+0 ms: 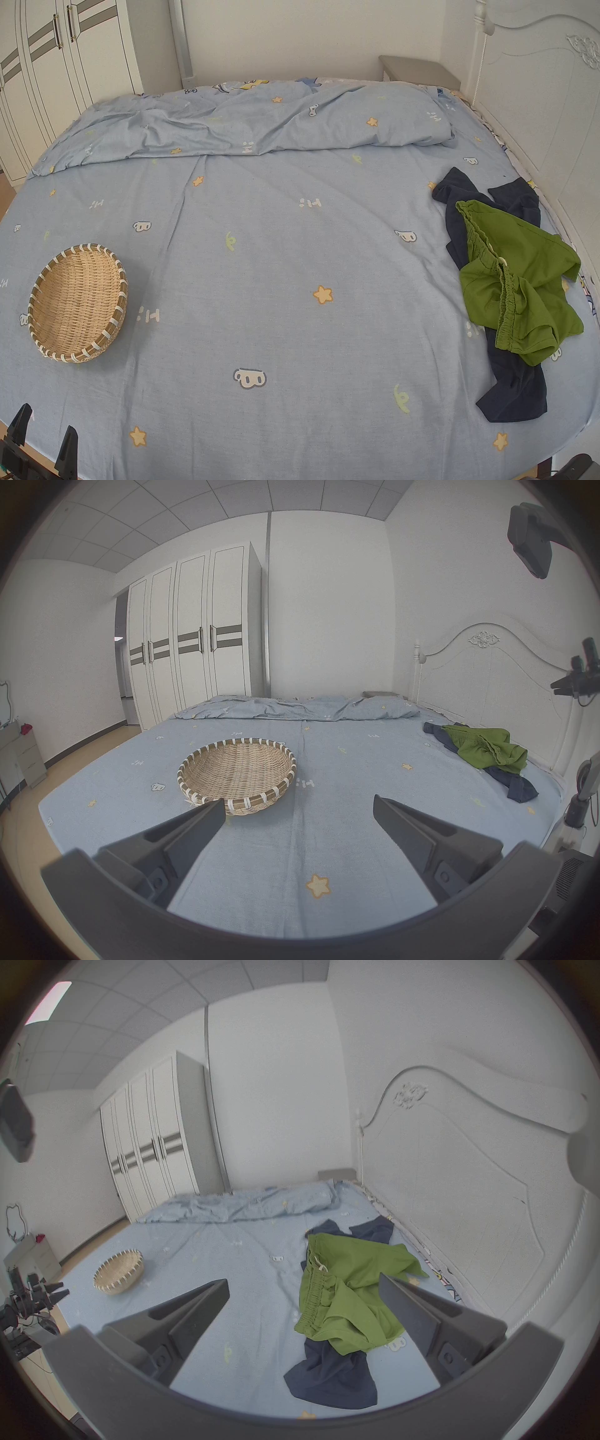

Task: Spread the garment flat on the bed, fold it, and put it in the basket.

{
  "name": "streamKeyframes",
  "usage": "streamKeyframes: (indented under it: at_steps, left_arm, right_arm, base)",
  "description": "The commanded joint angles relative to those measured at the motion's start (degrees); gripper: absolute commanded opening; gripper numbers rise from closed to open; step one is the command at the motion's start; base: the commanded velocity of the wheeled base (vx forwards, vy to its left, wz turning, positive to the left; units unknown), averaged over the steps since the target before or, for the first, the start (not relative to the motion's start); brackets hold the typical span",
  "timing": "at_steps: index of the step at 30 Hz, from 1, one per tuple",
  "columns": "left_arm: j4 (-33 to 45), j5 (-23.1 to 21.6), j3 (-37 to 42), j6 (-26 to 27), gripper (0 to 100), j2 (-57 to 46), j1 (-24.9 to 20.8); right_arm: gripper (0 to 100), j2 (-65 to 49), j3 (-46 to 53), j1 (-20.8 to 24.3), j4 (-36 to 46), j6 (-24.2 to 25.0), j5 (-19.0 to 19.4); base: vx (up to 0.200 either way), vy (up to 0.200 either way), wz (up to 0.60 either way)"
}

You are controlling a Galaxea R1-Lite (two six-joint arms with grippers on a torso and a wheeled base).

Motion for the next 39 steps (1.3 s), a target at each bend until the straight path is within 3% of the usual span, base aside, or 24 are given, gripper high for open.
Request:
streamKeyframes:
  at_steps: [1, 8, 11, 14, 26, 39]
  left_arm:
    - [0.0, 0.0, 1.0, 0.0, 100, -0.8, 0.0]
    - [0.0, 0.0, 1.0, 0.0, 100, -0.8, 0.0]
    - [0.0, 0.0, 1.0, 0.0, 100, -0.8, 0.0]
    - [0.0, 0.0, 1.0, 0.0, 100, -0.8, 0.0]
    - [0.0, 0.0, 1.0, 0.0, 100, -0.8, 0.0]
    - [0.0, 0.0, 1.0, 0.0, 100, -0.8, 0.0]
  right_arm:
    - [100, 38.6, -12.5, -0.3, -3.4, -6.2, -4.6]
    - [100, 57.0, -21.5, 0.8, -6.1, -6.1, -9.4]
    - [100, 62.6, -24.8, 4.5, -8.8, -5.2, -17.0]
    - [100, 69.6, -27.2, 4.6, -11.1, -5.0, -21.8]
    - [100, 77.2, -27.6, 5.0, -18.0, -4.1, -22.7]
    - [100, 77.2, -26.6, 3.7, -18.1, -4.3, -22.7]
  base:
    - [0.000, 0.000, 0.00]
    - [0.000, 0.000, 0.00]
    - [0.000, 0.000, 0.00]
    - [0.000, 0.000, 0.00]
    - [0.000, 0.000, 0.00]
    - [0.000, 0.000, 0.00]
